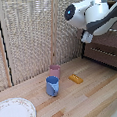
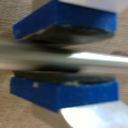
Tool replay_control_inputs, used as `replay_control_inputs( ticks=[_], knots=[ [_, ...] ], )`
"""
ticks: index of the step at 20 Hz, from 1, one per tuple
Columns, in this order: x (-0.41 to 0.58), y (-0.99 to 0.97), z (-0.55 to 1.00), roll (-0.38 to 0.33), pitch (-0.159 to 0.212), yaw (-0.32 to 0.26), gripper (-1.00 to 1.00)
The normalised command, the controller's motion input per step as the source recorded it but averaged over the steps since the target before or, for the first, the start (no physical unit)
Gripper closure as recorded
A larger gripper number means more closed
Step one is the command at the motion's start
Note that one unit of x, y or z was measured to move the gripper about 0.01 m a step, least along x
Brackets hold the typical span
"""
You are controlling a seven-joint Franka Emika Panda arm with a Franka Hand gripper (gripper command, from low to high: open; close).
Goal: Propose to navigate your clamp on the clench of the first drawer. Use gentle force to register to the cabinet. Send posterior your swing mandate till over it lurks, a cup of pink essence. Fortify your grip after aiming concentric with the pink cup’s periphery. Manoeuvre the pink towards the cabinet's top. Drop your compression till the cup is resting inside.
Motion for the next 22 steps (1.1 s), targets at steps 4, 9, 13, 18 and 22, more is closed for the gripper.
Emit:
replay_control_inputs(
  ticks=[4,9,13,18,22],
  knots=[
    [0.086,0.34,0.16,0.08,-0.017,-0.173,-1.0],
    [0.06,0.24,0.24,0.117,0.011,-0.1,-1.0],
    [0.061,0.24,0.21,0.314,0.0,-0.045,-1.0],
    [0.105,0.41,0.0,0.375,-0.022,-0.066,-1.0],
    [0.149,0.42,0.0,0.375,-0.056,-0.089,-1.0]
  ],
)
